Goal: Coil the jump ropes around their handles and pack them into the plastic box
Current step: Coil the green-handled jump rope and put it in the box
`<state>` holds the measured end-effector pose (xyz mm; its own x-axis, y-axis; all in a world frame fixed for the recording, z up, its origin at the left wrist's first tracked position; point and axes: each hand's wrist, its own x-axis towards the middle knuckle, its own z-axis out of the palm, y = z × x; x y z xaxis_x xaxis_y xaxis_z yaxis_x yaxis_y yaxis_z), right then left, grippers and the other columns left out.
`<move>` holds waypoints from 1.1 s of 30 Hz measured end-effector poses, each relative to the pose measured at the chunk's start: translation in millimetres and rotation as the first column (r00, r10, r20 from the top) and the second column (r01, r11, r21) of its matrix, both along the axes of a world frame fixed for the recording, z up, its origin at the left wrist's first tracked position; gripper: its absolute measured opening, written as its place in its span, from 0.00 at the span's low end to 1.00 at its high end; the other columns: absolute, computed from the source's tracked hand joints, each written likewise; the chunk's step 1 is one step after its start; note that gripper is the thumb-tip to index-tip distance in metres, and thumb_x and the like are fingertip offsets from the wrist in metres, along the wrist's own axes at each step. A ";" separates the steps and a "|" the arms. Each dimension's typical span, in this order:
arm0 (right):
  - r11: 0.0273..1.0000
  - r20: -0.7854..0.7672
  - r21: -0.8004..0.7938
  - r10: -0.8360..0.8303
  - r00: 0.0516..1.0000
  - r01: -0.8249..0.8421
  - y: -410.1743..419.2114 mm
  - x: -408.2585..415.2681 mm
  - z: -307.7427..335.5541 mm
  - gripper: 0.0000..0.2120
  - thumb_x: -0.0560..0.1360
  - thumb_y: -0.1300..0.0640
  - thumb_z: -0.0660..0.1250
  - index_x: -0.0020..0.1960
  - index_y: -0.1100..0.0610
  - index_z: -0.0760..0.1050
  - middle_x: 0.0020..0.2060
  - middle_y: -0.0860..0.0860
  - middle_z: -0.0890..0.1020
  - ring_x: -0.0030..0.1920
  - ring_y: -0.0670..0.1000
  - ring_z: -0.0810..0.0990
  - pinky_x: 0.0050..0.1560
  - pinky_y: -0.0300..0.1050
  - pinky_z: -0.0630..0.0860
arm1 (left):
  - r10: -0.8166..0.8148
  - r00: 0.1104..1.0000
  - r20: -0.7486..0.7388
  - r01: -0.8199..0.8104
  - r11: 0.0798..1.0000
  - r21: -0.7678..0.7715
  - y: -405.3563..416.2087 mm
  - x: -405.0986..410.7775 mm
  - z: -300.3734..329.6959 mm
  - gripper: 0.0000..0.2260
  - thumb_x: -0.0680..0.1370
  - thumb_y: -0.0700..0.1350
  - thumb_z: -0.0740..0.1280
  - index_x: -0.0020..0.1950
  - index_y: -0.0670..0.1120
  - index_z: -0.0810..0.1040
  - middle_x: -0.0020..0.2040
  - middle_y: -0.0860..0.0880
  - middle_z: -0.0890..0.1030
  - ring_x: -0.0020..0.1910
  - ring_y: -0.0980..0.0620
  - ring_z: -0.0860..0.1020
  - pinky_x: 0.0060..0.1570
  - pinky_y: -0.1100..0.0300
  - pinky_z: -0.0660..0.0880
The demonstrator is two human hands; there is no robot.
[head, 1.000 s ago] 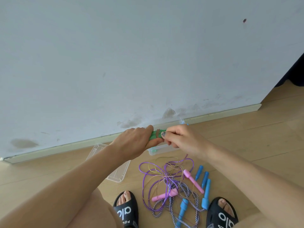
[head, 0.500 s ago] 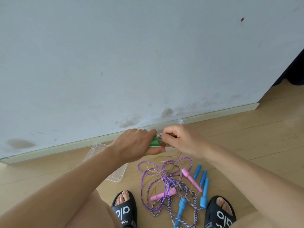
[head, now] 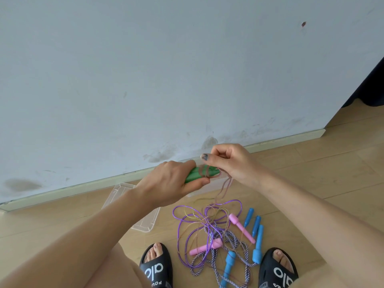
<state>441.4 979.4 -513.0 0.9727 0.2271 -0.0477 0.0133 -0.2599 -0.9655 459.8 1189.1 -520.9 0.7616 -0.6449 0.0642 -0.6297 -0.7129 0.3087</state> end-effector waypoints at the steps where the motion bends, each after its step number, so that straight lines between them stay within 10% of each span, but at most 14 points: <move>1: 1.000 -0.009 0.015 -0.011 1.000 0.011 0.8 1.1 -1.4 0.17 0.78 0.52 0.69 0.35 0.60 0.72 0.23 0.43 0.65 0.26 0.44 0.61 0.29 0.34 0.59 | -0.002 1.000 -0.011 0.001 1.000 -0.018 2.0 1.9 1.5 0.30 0.72 0.73 0.51 0.43 0.47 0.70 0.29 0.52 0.70 0.27 0.52 0.68 0.30 0.56 0.61; 9: 0.996 -0.107 0.047 0.087 0.990 -0.082 9.3 1.9 -11.6 0.21 0.71 0.45 0.72 0.37 0.63 0.73 0.28 0.54 0.71 0.29 0.47 0.65 0.29 0.37 0.60 | -0.127 0.992 -0.010 0.127 0.992 0.006 5.0 -3.1 0.1 0.28 0.73 0.72 0.50 0.53 0.51 0.74 0.36 0.51 0.79 0.34 0.49 0.75 0.33 0.58 0.66; 16: 0.983 -0.232 0.183 0.028 0.972 0.016 13.8 5.2 -11.2 0.21 0.76 0.47 0.68 0.31 0.51 0.63 0.25 0.47 0.65 0.28 0.49 0.57 0.27 0.41 0.52 | -0.059 0.984 -0.170 0.023 0.979 -0.203 0.9 -5.0 2.4 0.22 0.74 0.68 0.59 0.40 0.49 0.71 0.28 0.51 0.71 0.28 0.50 0.67 0.28 0.60 0.63; 25: 0.964 -0.381 0.133 -0.163 0.910 0.228 31.1 -1.5 -28.7 0.23 0.82 0.54 0.57 0.27 0.50 0.67 0.22 0.47 0.63 0.23 0.47 0.55 0.27 0.41 0.51 | 0.047 0.960 -0.277 -0.141 0.934 -0.328 -4.2 -12.2 11.5 0.12 0.80 0.45 0.65 0.39 0.43 0.69 0.28 0.52 0.66 0.27 0.54 0.63 0.27 0.64 0.60; 33: 0.950 -0.092 -0.144 -0.292 0.952 0.278 75.2 -52.5 -42.9 0.21 0.82 0.52 0.55 0.33 0.60 0.61 0.25 0.48 0.63 0.30 0.50 0.60 0.33 0.46 0.60 | 0.385 0.922 -0.045 -0.387 0.918 -0.079 12.9 22.4 -12.1 0.08 0.78 0.43 0.60 0.40 0.44 0.64 0.30 0.46 0.69 0.29 0.43 0.67 0.26 0.55 0.60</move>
